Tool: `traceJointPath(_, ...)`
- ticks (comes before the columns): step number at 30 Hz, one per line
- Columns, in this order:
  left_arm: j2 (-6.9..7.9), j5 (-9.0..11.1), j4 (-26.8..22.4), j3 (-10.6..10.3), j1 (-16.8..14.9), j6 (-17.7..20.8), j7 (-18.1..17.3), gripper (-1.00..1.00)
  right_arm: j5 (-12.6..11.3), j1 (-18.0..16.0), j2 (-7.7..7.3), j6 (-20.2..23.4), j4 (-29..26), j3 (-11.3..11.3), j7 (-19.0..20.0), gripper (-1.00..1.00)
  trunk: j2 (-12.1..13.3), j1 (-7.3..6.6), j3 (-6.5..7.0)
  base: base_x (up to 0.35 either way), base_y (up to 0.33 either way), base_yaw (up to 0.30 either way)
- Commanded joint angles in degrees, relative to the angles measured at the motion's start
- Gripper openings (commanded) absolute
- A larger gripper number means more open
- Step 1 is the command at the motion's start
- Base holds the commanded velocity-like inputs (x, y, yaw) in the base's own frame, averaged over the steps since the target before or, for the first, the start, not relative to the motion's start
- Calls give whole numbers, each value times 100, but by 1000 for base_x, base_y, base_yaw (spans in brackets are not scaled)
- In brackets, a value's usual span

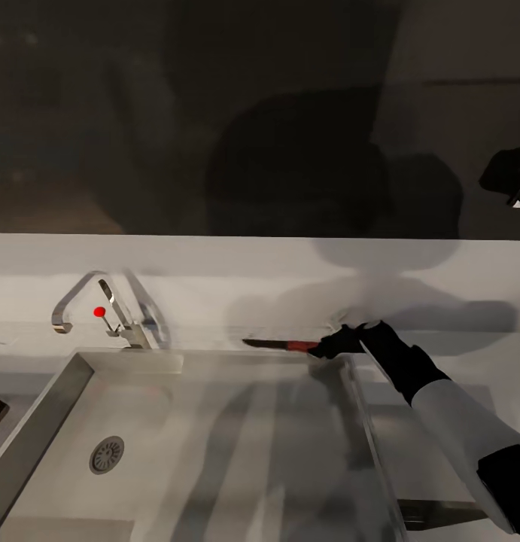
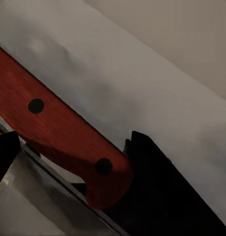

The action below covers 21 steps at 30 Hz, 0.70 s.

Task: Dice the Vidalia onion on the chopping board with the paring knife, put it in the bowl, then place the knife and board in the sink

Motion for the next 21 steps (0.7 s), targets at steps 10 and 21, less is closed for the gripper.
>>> traceJointPath(10, -7, 14, 20, -33, -7, -28, 2, 100, 28, 2, 209, 25, -66, 42, 111, -100, -8, 4, -12, 0, 0, 0)
traceJointPath(21, 1, 14, 20, -33, -10, -28, 2, 100, 13, 2, 212, 141, -653, 9, 406, -100, -8, 4, -12, 0, 0, 0)
